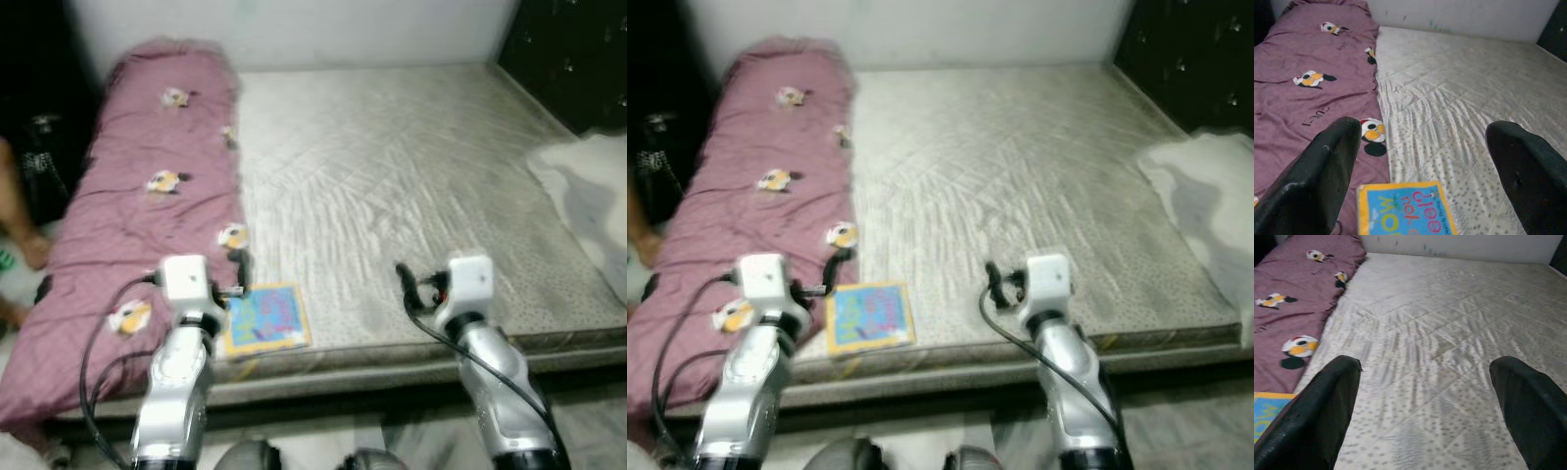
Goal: Clean up the room
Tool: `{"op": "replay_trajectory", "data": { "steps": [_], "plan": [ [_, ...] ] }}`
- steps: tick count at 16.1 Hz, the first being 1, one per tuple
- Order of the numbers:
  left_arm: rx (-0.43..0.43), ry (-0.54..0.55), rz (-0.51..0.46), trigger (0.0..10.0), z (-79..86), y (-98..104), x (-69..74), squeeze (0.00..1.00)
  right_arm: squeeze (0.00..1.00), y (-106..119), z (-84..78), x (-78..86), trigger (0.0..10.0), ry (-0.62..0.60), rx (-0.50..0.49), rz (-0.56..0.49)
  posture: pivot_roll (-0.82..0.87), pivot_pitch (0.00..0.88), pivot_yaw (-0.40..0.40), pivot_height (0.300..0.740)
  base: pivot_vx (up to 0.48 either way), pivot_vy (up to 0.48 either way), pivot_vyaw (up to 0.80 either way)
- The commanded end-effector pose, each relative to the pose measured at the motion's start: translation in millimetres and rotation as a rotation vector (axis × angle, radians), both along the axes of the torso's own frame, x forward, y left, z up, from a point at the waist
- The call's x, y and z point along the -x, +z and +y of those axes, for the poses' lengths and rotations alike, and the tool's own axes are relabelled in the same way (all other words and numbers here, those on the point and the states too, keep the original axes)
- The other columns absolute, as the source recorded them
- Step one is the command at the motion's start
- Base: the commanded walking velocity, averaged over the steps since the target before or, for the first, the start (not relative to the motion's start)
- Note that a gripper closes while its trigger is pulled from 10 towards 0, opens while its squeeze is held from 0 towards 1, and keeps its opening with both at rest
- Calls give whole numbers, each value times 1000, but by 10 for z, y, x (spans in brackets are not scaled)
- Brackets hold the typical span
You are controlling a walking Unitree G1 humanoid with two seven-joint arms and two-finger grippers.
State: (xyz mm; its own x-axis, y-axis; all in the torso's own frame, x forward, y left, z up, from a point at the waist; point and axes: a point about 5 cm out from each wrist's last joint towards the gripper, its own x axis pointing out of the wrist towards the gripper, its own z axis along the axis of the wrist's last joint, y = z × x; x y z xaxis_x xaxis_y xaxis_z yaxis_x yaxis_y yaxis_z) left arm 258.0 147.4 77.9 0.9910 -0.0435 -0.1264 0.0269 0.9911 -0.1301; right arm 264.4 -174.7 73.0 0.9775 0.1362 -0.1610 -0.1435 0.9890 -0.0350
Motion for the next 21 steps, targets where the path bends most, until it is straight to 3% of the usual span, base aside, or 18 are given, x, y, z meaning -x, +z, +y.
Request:
{"op": "replay_trajectory", "data": {
  "steps": [1, 5, 14, 21],
  "plan": [
    [-18, 12, -17, 10000, 47, 54, -23, 0, 0, 79, 12, -33, 10000, 4, 3, -31, -31, 53, -26, 740, 0, 480, 0],
    [-19, 16, -34, 10000, 40, 64, -18, 0, 0, 71, 28, -31, 10000, 16, 3, -26, -31, 55, -25, 740, 0, 480, 0],
    [-17, -33, -72, 10000, 14, 111, -6, 0, 0, 63, 62, -26, 10000, 40, 2, -25, -28, 56, -22, 740, 0, 0, 0],
    [-23, -42, -67, 10000, 13, 104, -7, 0, 0, 55, 80, -24, 10000, 41, -6, -26, -24, 50, -21, 740, 242, 0, 0]
  ]
}}
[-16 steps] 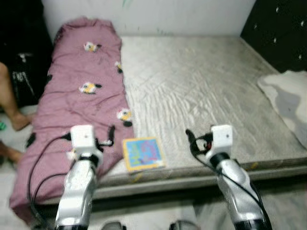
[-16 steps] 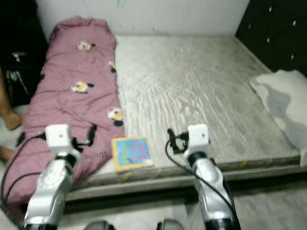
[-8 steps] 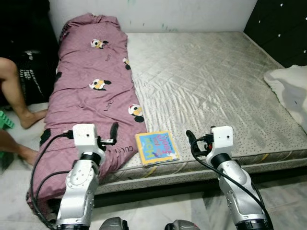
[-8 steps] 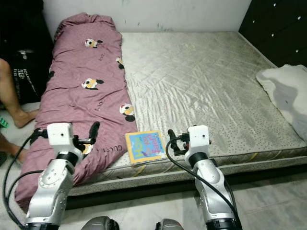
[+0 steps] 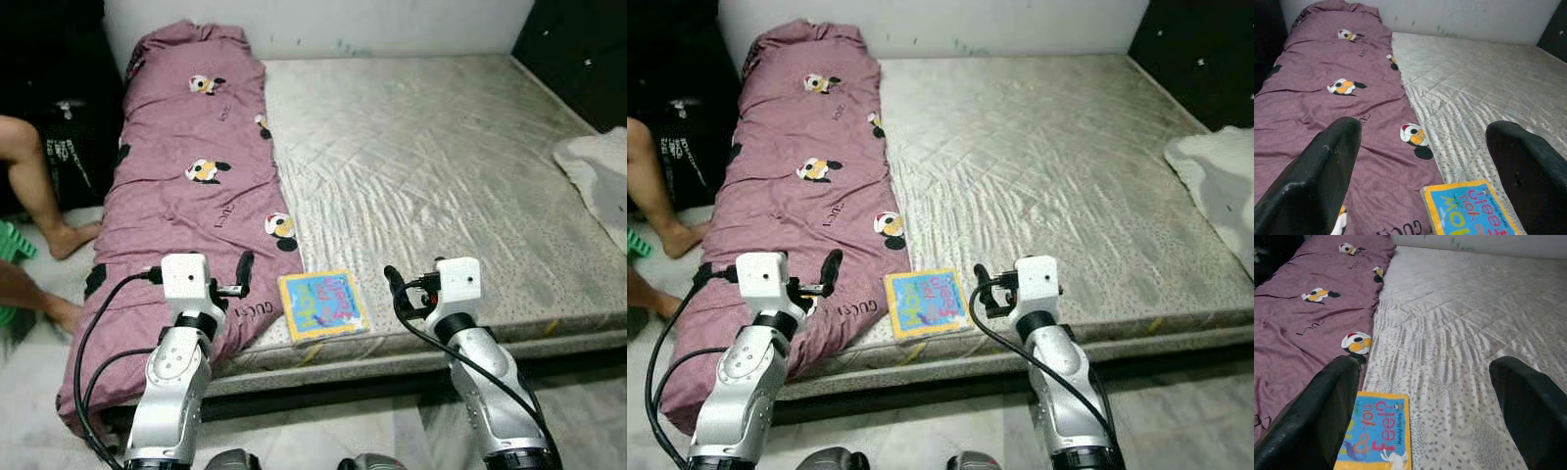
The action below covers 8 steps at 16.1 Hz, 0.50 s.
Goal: Clean up the room
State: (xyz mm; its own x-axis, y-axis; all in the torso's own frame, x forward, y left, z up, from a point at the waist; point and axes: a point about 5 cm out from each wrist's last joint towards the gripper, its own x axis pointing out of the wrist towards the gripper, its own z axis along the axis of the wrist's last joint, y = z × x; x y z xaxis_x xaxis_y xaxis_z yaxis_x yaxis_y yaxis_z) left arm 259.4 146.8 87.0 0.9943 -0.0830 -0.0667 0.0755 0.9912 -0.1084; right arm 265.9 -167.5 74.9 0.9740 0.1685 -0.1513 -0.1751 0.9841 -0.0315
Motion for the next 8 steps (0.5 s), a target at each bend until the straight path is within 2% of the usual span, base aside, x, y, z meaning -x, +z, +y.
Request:
{"op": "replay_trajectory", "data": {
  "steps": [1, 3, 4, 6, 8],
  "plan": [
    [-4, -1, -6, 10000, 18, 12, 7, 0, 0, 34, 13, -8, 10000, 11, -1, -16, -24, 50, -21, 740, 247, 0, 0],
    [-6, 0, -3, 10000, 19, 8, 8, 0, 0, 34, 18, -10, 10000, 18, 3, -17, -24, 49, -22, 740, 244, 0, 0],
    [-6, 1, -3, 10000, 18, 7, 9, 0, 0, 38, 20, -13, 10000, 23, 7, -21, -24, 49, -23, 740, 0, 0, 0],
    [-4, 3, -2, 10000, 16, 4, 10, 0, 0, 39, 20, -13, 10000, 26, 8, -23, -24, 49, -23, 740, 0, 0, 538],
    [-12, 5, -8, 10000, 16, 6, 14, 0, 0, 32, 14, -9, 10000, 20, 1, -19, -24, 49, -24, 740, 257, 0, 0]
  ]
}}
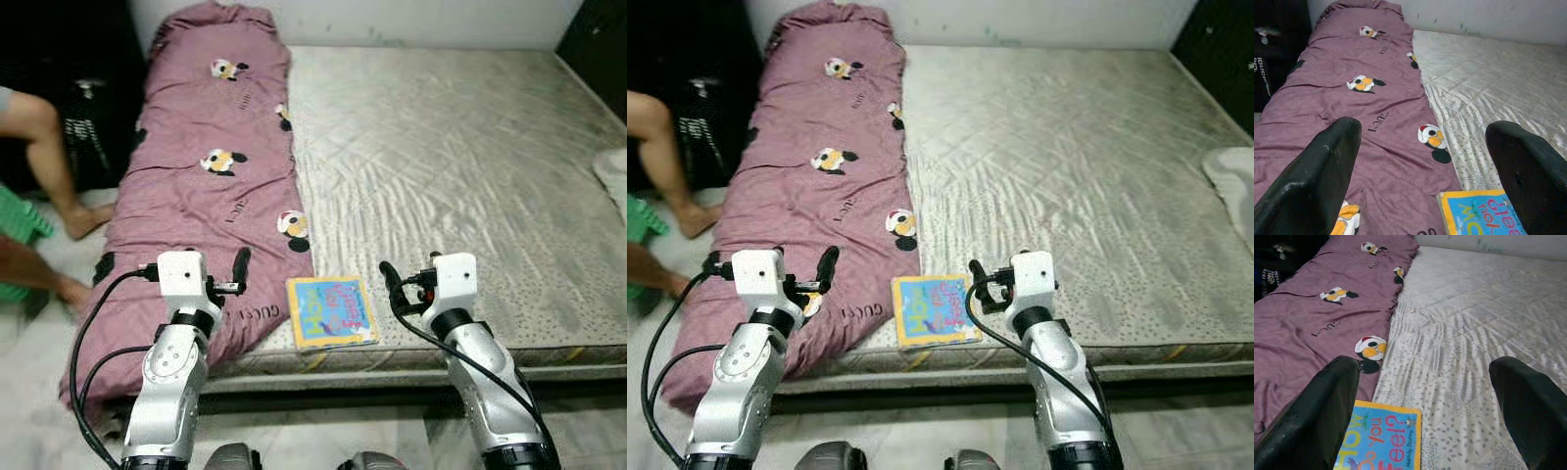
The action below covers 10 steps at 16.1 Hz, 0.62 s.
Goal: Clean up the room
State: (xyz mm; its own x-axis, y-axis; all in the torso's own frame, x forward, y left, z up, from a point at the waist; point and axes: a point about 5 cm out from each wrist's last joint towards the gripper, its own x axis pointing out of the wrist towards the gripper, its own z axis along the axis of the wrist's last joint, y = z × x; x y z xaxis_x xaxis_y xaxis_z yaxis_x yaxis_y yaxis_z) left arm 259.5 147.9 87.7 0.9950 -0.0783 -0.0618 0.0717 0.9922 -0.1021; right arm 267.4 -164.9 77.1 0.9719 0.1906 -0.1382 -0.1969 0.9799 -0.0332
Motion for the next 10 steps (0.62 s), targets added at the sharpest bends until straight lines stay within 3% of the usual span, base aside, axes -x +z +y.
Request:
{"op": "replay_trajectory", "data": {
  "steps": [1, 10],
  "plan": [
    [-3, -3, 3, 10000, 4, -8, 20, 0, 0, 9, -11, 9, 10000, -2, 2, -5, -24, 48, -23, 740, 270, 0, 0],
    [-5, -4, 6, 10000, -2, -15, 23, 0, 0, 12, -11, -3, 10000, 1, 7, -7, -24, 51, -25, 740, 360, 0, 0]
  ]
}}
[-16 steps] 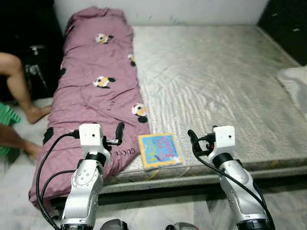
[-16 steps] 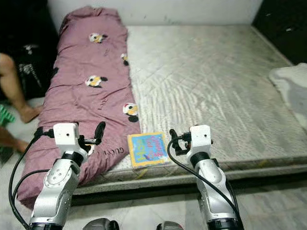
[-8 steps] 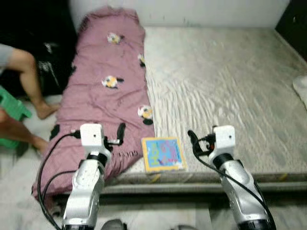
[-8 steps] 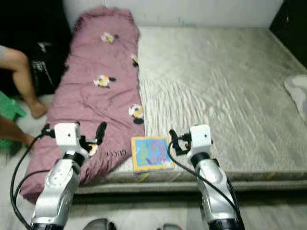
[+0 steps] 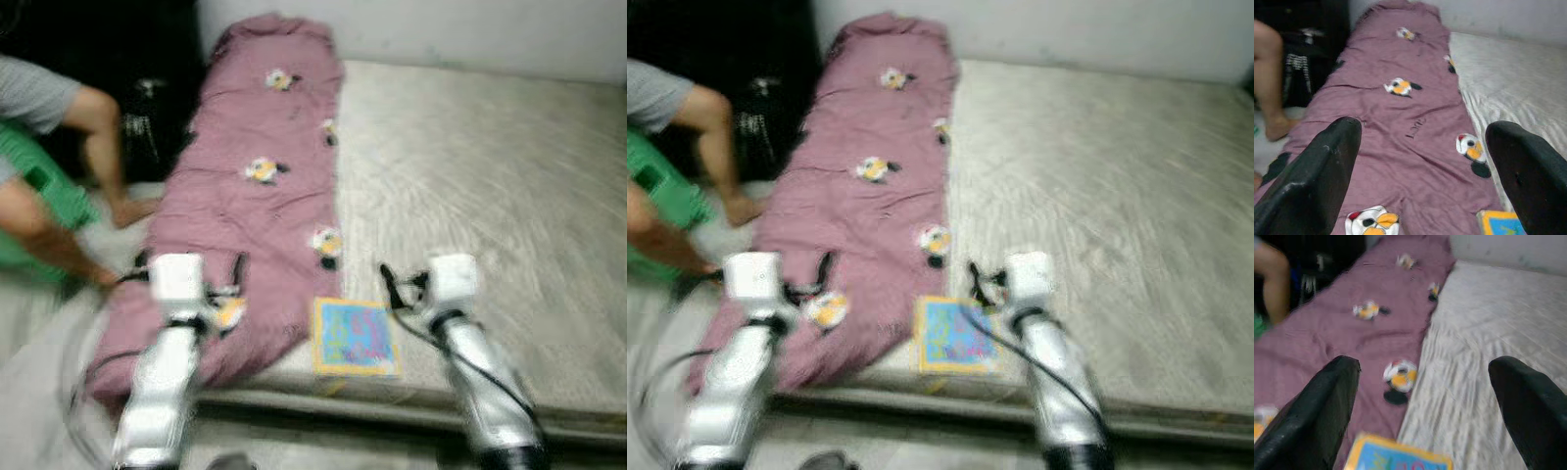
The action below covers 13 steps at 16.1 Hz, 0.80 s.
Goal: Clean up the room
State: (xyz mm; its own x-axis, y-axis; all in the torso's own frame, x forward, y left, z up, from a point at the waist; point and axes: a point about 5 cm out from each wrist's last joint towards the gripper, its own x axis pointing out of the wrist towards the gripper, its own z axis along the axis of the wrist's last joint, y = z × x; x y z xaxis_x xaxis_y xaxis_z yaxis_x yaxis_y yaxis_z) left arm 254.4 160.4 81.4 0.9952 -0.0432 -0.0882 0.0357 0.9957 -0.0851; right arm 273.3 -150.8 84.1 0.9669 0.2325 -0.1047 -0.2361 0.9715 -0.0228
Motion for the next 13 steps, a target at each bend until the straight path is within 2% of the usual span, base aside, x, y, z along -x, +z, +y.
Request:
{"op": "replay_trajectory", "data": {
  "steps": [1, 7, 13],
  "plan": [
    [39, -44, -30, 10000, -145, 55, -30, 0, 0, -59, -154, 56, 10000, -41, 26, 24, -25, 51, -26, 740, 259, 0, 0],
    [33, -31, -3, 10000, -147, 4, 12, 0, 0, -98, -200, 77, 10000, -71, 24, 47, -23, 57, -31, 740, 0, 0, 0],
    [40, -8, 28, 10000, -136, -36, 26, 0, 0, -115, -190, 71, 10000, -71, 27, 57, -22, 60, -35, 740, 0, 0, -738]
  ]
}}
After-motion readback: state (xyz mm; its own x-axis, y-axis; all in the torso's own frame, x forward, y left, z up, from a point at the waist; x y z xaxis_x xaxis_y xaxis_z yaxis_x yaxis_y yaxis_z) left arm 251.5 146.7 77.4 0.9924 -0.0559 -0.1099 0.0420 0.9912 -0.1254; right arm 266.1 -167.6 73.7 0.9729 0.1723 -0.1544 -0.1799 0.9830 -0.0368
